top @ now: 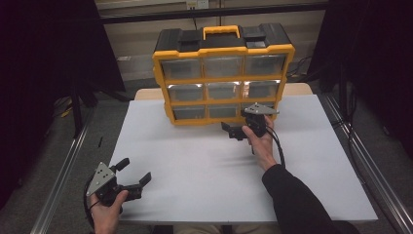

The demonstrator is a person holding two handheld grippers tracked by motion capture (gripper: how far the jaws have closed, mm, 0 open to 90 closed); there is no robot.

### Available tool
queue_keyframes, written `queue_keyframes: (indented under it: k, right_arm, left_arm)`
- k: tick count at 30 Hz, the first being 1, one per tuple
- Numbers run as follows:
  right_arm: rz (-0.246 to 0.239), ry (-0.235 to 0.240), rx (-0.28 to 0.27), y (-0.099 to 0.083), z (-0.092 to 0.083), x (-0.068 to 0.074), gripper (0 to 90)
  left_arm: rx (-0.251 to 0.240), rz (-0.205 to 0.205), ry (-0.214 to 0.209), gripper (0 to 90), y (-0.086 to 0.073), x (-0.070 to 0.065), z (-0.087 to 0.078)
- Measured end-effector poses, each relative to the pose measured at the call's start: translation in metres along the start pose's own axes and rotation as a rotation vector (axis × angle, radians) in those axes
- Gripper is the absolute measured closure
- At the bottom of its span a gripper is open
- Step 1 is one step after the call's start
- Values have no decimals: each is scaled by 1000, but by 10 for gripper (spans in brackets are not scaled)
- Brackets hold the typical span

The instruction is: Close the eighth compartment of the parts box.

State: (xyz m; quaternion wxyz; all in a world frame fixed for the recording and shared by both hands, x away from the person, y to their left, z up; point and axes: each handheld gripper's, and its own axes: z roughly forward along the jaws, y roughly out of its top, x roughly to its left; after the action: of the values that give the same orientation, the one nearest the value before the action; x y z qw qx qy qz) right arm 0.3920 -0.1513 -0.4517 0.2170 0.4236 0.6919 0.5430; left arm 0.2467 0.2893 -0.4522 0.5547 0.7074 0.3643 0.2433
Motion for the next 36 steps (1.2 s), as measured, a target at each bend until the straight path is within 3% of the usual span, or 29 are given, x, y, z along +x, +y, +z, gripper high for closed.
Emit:
queue_keyframes:
  k: [5, 22, 36]
  right_arm:
    - [-12, 15, -1, 1, -12, 1, 17]
    - [-41, -75, -2, -9, -71, -8, 25]
    - [-40, -81, -22, -22, -106, -6, 29]
  left_arm:
    - [-2, 0, 1, 36, 0, 0, 0]
    - [-10, -3, 10, 36, 0, 1, -1]
    - [-9, -15, 9, 39, 1, 0, 0]
